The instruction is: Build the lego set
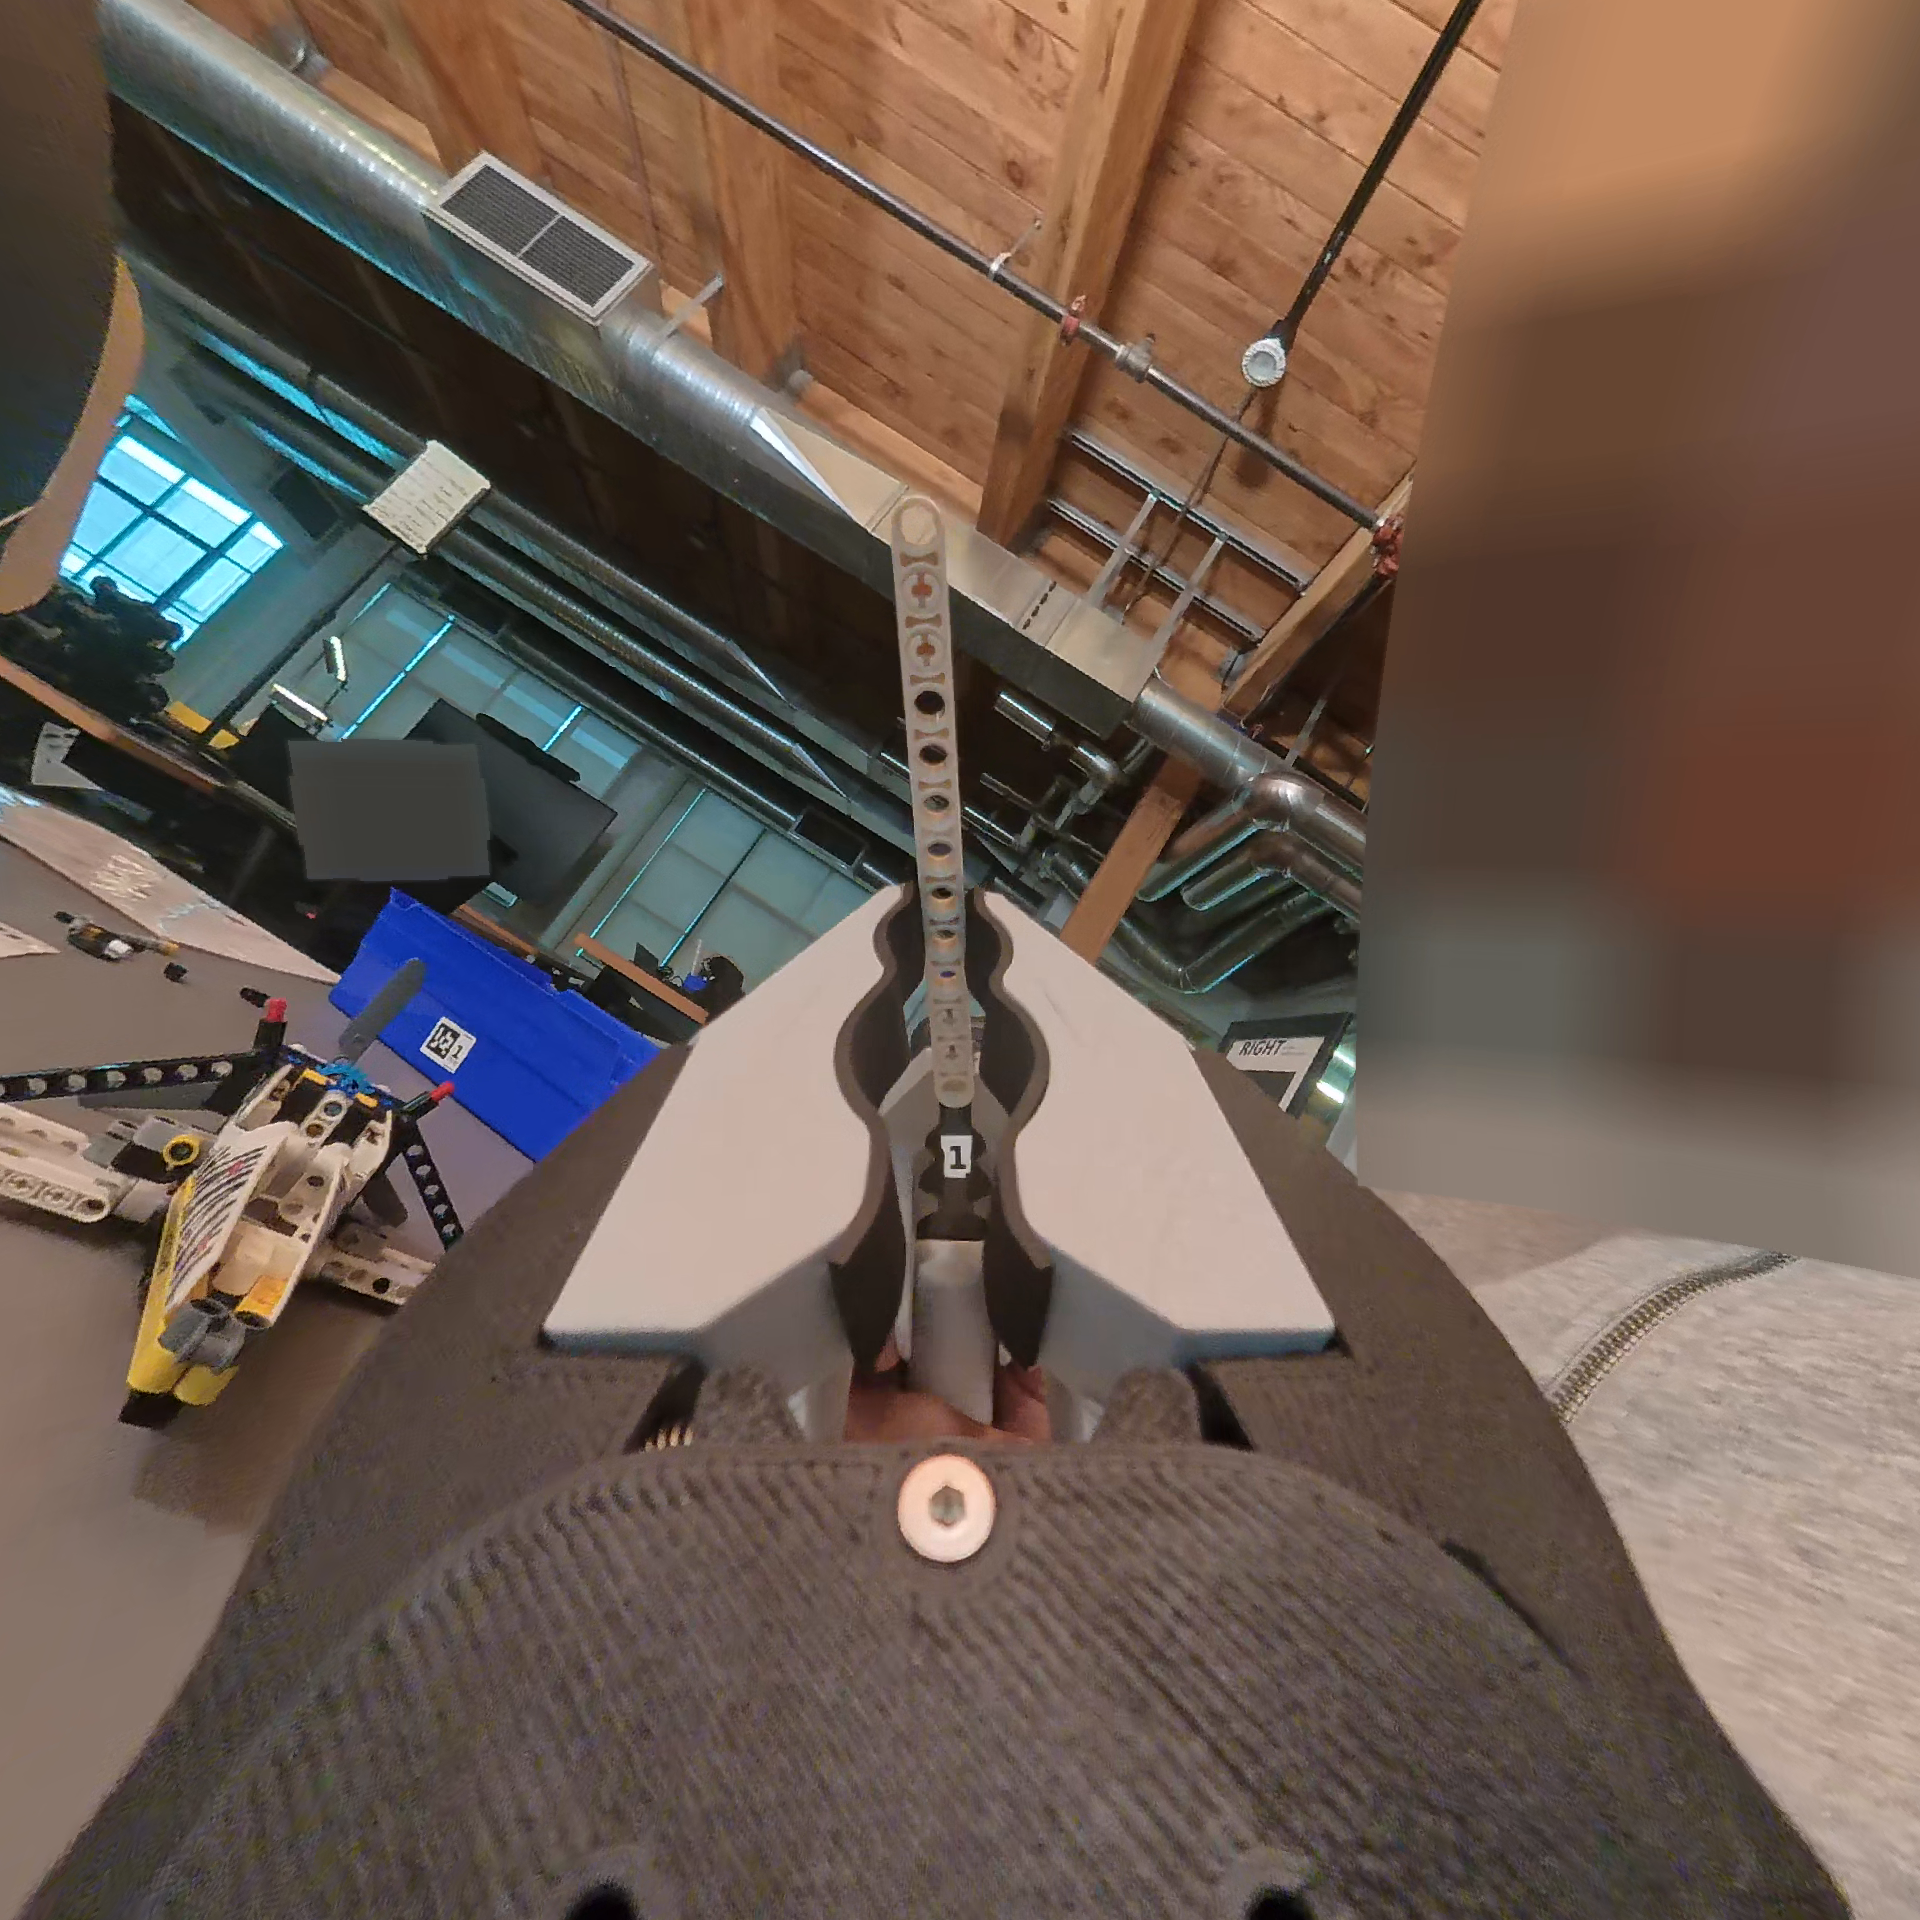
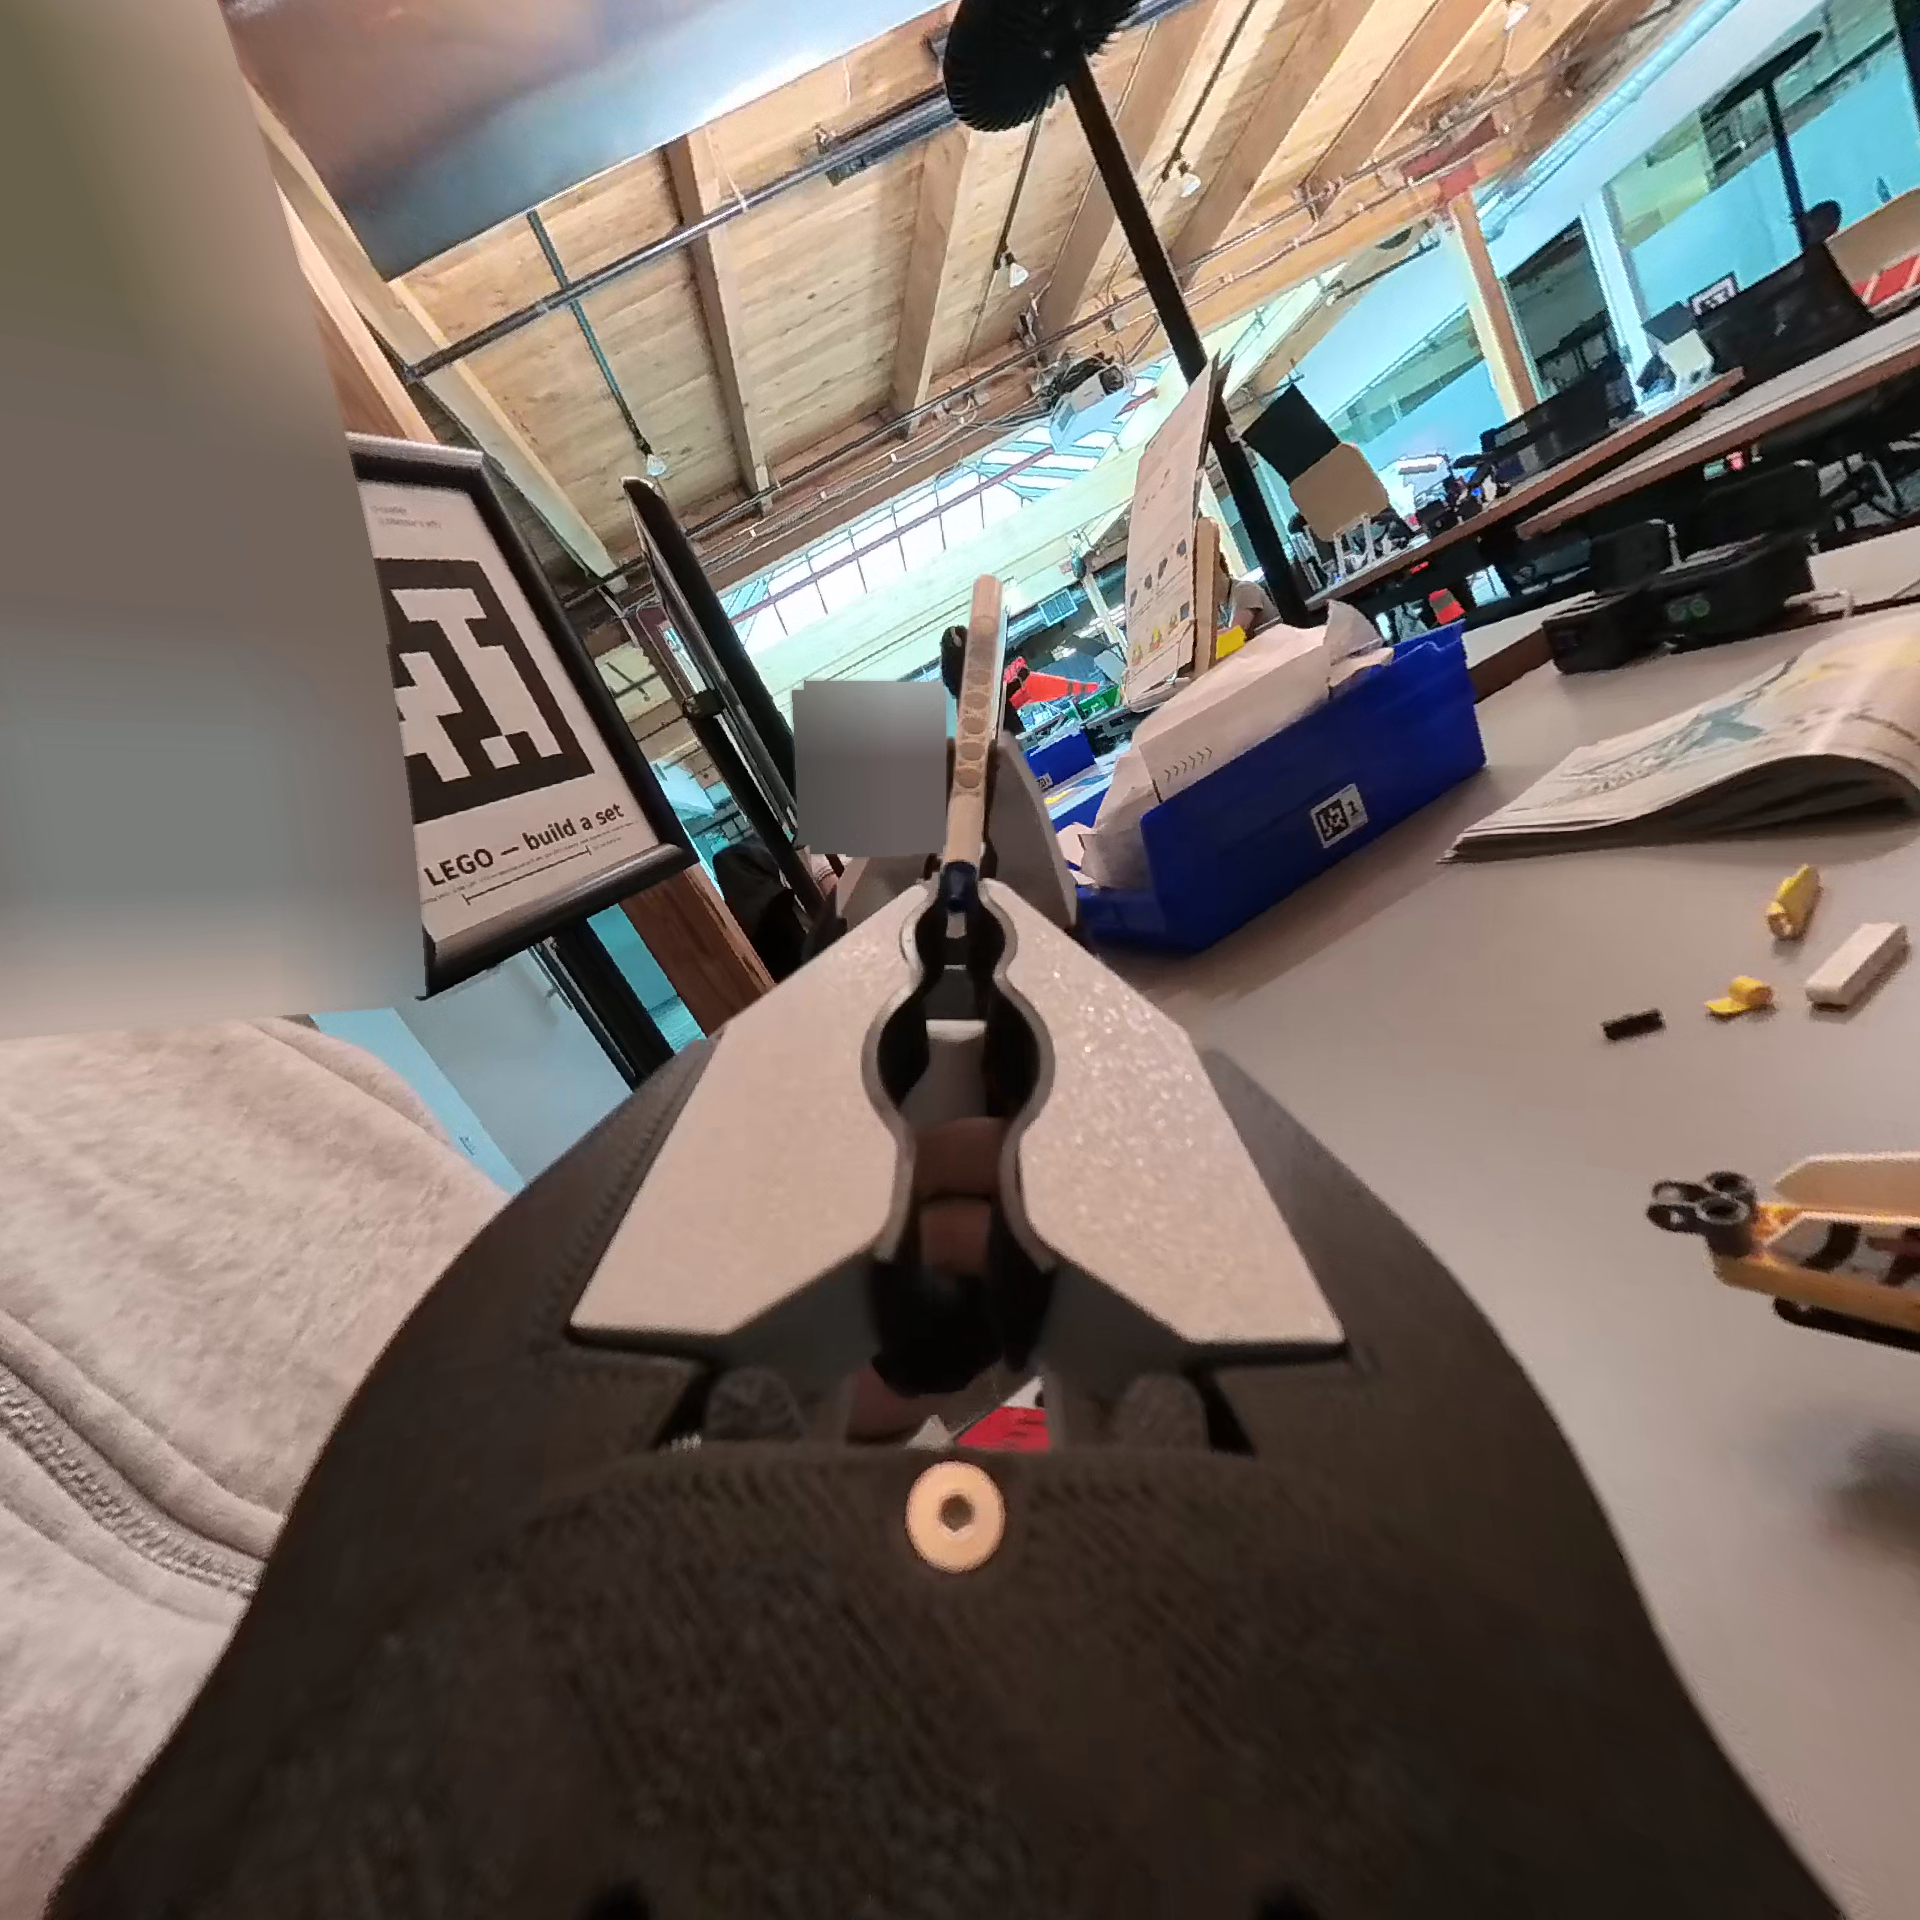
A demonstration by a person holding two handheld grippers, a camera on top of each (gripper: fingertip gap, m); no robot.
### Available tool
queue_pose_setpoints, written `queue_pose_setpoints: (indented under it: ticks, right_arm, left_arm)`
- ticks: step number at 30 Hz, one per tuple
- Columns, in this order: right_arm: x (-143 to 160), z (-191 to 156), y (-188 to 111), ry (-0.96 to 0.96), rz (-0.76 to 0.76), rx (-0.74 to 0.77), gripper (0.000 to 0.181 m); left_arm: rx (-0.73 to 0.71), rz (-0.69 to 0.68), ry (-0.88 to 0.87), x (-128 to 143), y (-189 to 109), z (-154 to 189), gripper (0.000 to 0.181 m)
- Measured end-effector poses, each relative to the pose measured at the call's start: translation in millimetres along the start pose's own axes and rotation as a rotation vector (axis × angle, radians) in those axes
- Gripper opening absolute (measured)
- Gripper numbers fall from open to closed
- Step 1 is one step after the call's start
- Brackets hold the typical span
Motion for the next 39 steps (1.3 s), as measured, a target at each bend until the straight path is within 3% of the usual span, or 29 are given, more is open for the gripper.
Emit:
queue_pose_setpoints:
  ticks: [1,8,9,10,11,13,17,20,23,26,28,33,36,39]
  right_arm:
    - [1,0,-1,0.007,0.005,0.006,0.001]
    - [4,1,-8,0.059,0.037,0.031,0.001]
    - [6,1,-10,0.086,0.043,0.017,0.001]
    - [10,2,-15,0.115,0.054,0.017,0.0]
    - [16,4,-22,0.143,0.065,0.033,0.001]
    - [16,10,-29,0.17,0.082,0.051,0.0]
    - [3,10,-23,0.004,0.021,0.079,0.001]
    - [-2,12,-27,-0.186,-0.128,0.148,0.002]
    - [-6,20,-33,-0.41,-0.317,0.273,0.003]
    - [-4,23,-30,-0.614,-0.473,0.331,0.003]
    - [2,25,-24,-0.768,-0.591,0.336,0.002]
    - [21,36,-20,-1.228,-0.862,0.23,0.002]
    - [40,44,-20,-1.195,-0.986,0.164,0.002]
    - [54,47,-16,-1.095,-1.0,0.118,0.003]
  left_arm:
    - [0.002,-0.006,-0.005,0,1,-1,0.002]
    - [0.004,-0.031,-0.026,4,6,-7,0.003]
    - [-0.006,0.042,-0.052,-4,2,-10,0.004]
    - [-0.055,0.274,-0.135,-35,-16,-20,0.004]
    - [-0.047,0.335,-0.143,-60,-32,-26,0.004]
    - [-0.139,0.224,0.057,-68,-36,-24,0.005]
    - [-0.08,0.014,0.114,-48,-11,-20,0.005]
    - [-0.142,-0.136,0.209,-40,-9,-29,0.005]
    - [-0.24,-0.27,0.415,-35,-12,-39,0.004]
    - [-0.24,-0.397,0.485,-24,-8,-42,0.004]
    - [-0.244,-0.523,0.399,-13,-6,-51,0.004]
    - [-0.354,-0.834,-0.085,4,-23,-82,0.004]
    - [-0.422,-0.918,-0.152,3,-40,-92,0.004]
    - [-0.455,-1.029,-0.223,5,-51,-97,0.004]
Point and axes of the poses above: each gripper's, where its closed fingertips meet, y out along the fingers, x out of its underside, z = x × y across the jaws, the point moved 7 cm from there along -y, back along the fingers, and after that the axes turned 7 degrees about -x, right-handed, at the moved point
